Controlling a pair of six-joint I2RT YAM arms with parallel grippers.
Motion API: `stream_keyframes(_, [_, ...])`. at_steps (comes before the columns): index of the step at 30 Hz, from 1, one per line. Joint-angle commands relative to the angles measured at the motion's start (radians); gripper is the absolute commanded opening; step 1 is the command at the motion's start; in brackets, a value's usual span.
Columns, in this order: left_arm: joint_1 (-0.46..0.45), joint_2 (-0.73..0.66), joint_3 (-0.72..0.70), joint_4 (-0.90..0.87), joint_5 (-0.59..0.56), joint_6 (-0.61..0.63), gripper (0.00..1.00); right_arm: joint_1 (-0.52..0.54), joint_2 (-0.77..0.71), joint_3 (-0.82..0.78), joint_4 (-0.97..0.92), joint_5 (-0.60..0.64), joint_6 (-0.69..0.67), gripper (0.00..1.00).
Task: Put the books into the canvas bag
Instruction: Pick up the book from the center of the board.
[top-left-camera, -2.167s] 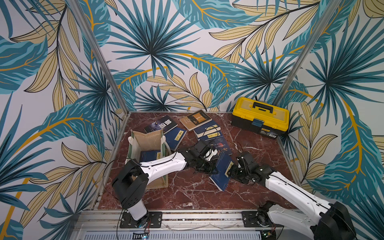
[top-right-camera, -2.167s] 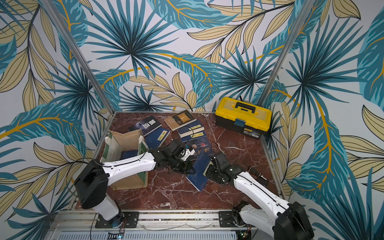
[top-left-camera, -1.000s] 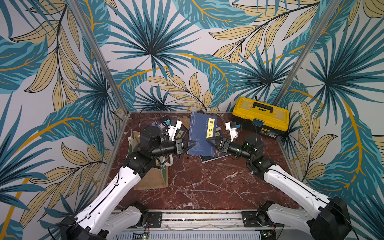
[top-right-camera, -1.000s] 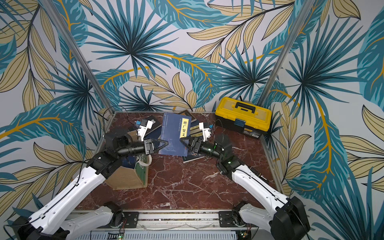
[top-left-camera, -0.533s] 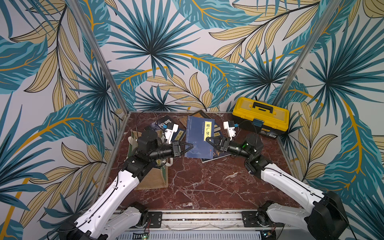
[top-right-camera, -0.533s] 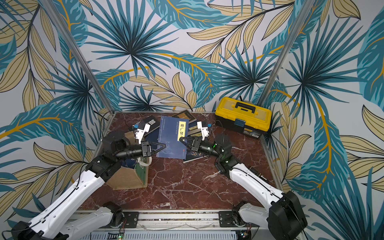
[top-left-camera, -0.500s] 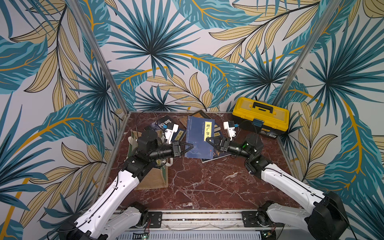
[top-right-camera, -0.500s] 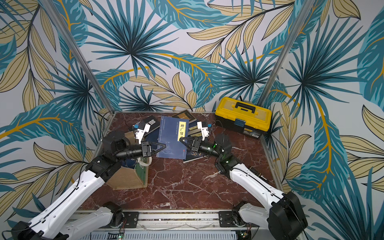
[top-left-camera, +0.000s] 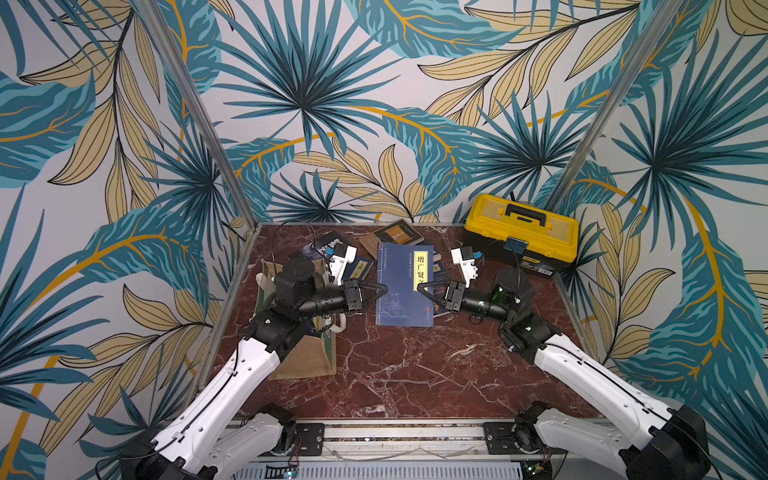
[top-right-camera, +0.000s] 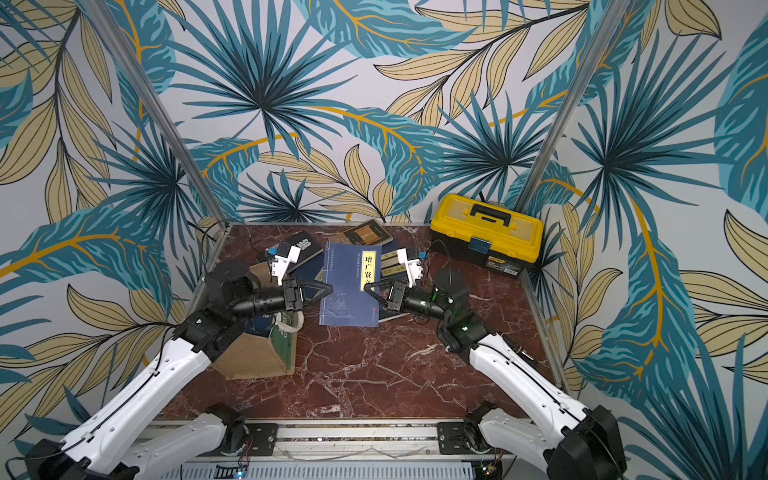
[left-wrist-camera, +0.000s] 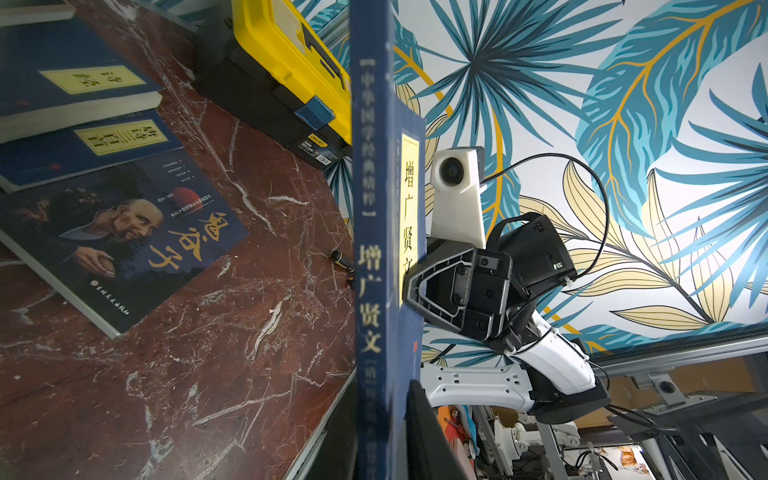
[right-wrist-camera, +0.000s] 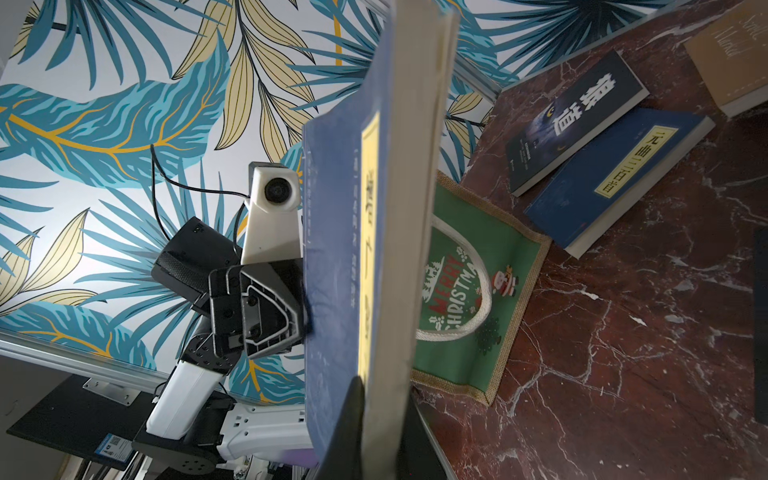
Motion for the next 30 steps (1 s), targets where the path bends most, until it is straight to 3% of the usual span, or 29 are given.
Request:
stream_keyframes(1, [0.006, 0.007, 0.059, 0.078, 0.031, 0.003, 0.22, 0.006, 0.022, 0.027, -0.036, -0.018, -0.031, 0.0])
stream_keyframes(3, [0.005, 0.011, 0.059, 0.084, 0.037, 0.004, 0.22, 0.009, 0.038, 0.039, -0.035, -0.027, -0.033, 0.0])
stream_keyframes(11, [0.014, -0.037, 0.077, 0.029, 0.012, 0.056, 0.04, 0.032, 0.108, 0.105, -0.076, -0.044, -0.049, 0.02])
stream_keyframes(18, [0.02, -0.173, 0.188, -0.397, -0.187, 0.279, 0.0, 0.07, 0.147, 0.199, -0.226, 0.009, -0.131, 0.38])
stream_keyframes(24, [0.02, -0.252, 0.29, -0.677, -0.372, 0.415, 0.0, 0.116, 0.212, 0.279, -0.283, 0.049, -0.163, 0.5])
stream_keyframes(30, [0.02, -0.326, 0.393, -0.846, -0.602, 0.498, 0.0, 0.168, 0.32, 0.41, -0.415, 0.146, -0.203, 0.51])
